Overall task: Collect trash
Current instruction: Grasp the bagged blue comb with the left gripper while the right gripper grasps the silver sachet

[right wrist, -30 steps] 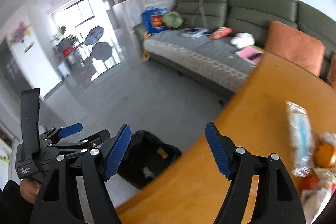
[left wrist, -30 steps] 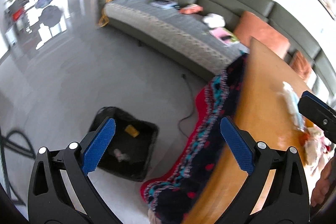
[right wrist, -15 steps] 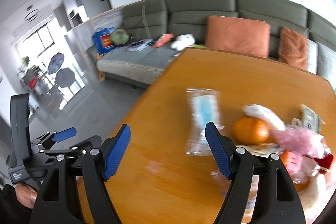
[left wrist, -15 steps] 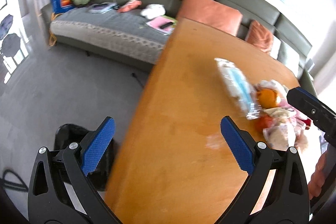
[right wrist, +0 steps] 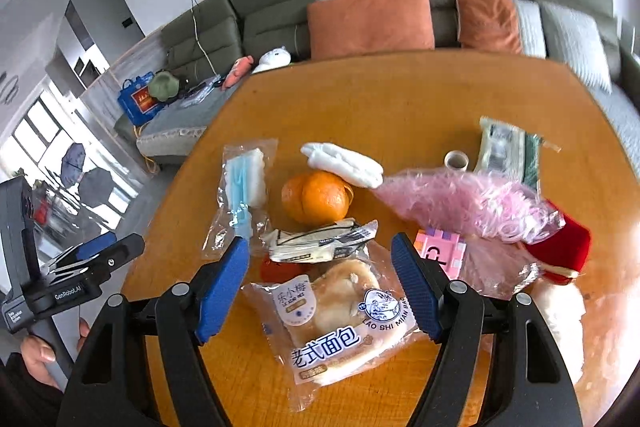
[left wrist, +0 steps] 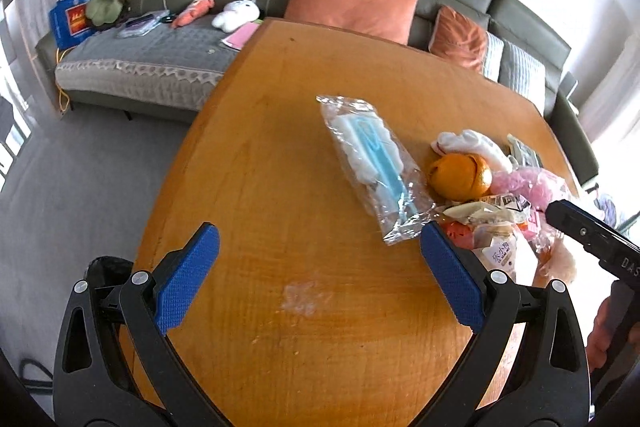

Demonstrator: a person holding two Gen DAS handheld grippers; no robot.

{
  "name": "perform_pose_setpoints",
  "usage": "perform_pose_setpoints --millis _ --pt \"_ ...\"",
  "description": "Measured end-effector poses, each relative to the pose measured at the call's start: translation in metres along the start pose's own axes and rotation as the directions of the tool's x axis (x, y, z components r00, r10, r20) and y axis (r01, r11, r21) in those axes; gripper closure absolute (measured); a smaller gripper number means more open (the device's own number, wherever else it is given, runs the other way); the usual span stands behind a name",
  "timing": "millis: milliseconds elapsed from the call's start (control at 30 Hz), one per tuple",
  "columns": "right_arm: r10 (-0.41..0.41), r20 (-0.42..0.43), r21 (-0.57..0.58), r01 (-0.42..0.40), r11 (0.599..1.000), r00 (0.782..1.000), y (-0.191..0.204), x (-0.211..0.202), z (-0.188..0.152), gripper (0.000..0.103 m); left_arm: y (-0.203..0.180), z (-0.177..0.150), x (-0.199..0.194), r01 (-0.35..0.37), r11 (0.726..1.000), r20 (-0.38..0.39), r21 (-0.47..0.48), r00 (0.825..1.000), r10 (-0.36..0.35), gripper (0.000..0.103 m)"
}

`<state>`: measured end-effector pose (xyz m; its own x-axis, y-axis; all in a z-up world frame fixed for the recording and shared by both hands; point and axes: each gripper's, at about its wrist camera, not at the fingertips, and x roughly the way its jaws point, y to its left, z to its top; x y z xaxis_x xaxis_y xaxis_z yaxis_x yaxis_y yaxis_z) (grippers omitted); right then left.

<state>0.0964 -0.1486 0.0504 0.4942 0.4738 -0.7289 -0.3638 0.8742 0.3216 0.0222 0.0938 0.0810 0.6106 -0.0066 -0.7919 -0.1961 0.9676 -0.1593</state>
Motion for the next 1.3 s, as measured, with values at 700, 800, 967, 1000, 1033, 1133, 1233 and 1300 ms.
perform_pose_setpoints --millis 700,800,967,1000,1033,1133,1233,1300 --pt "0.033 -0.077 -0.117 -0.042 0.992 0.997 0.014 0.033 0.006 0.09 -0.011 0.041 0.06 0.005 1.0 -0.072 -0.005 0.997 -0.005 0.006" --pt "0.025 -0.077 -0.123 -0.034 0.992 0.997 0.017 0.03 0.006 0.09 -0.019 0.049 0.076 0.001 1.0 -0.091 0.01 0.996 0.0 0.006" --pt "0.049 -0.043 -0.082 -0.052 0.995 0.998 0.008 0.018 0.007 0.09 -0.038 0.058 0.106 -0.007 0.999 -0.158 0.05 0.987 0.015 0.006" --pt "0.057 -0.03 -0.073 -0.059 0.996 0.998 0.004 0.014 0.008 0.091 -0.041 0.059 0.111 -0.01 0.998 -0.17 0.055 0.985 0.019 0.006" --pt "0.061 -0.02 -0.067 -0.062 0.996 0.998 0.002 0.01 0.009 0.091 -0.043 0.059 0.118 -0.016 0.998 -0.188 0.059 0.982 0.027 0.006" --pt "0.071 0.003 -0.053 -0.07 0.996 0.997 0.001 0.001 0.013 0.091 -0.047 0.057 0.135 -0.038 0.998 -0.223 0.057 0.973 0.05 0.017" --pt "0.083 0.02 -0.044 -0.082 0.996 0.996 0.0 -0.008 0.015 0.091 -0.046 0.057 0.139 -0.041 0.998 -0.212 0.039 0.976 0.048 0.051" --pt "0.081 0.028 -0.043 -0.08 0.996 0.996 -0.002 -0.011 0.016 0.091 -0.044 0.056 0.137 -0.021 0.999 -0.207 0.035 0.978 0.028 0.057"
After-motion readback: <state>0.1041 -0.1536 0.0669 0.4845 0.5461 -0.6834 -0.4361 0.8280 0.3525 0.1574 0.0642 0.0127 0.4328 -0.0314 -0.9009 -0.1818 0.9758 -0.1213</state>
